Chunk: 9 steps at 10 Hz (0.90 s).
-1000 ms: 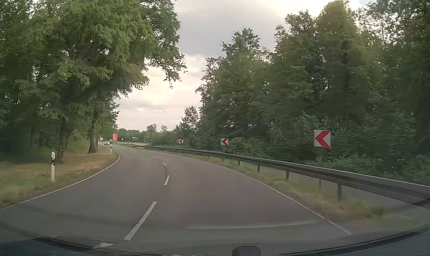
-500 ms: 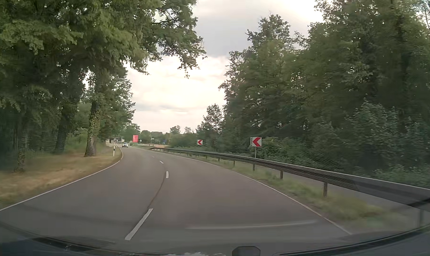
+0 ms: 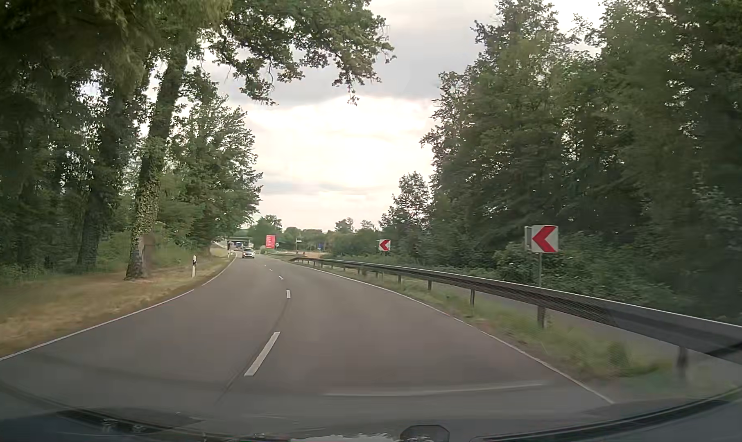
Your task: Follow the waypoints while adhering to traffic rules and regulations
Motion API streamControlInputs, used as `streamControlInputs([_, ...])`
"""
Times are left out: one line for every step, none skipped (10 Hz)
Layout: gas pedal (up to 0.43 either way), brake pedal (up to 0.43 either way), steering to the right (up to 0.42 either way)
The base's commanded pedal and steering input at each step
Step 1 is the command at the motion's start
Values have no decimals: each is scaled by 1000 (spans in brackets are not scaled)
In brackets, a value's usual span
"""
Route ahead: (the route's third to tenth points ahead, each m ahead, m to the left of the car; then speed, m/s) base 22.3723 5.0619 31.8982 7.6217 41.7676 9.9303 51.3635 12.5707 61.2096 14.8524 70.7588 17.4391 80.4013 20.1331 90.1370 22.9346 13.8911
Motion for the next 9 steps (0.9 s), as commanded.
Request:
streamControlInputs([138,0,-61])
streamControlInputs([138,0,-61])
streamControlInputs([150,0,-61])
streamControlInputs([157,0,-59])
streamControlInputs([157,0,-57])
streamControlInputs([157,0,-54])
streamControlInputs([157,0,-51])
streamControlInputs([157,0,-49])
streamControlInputs([157,0,-47])
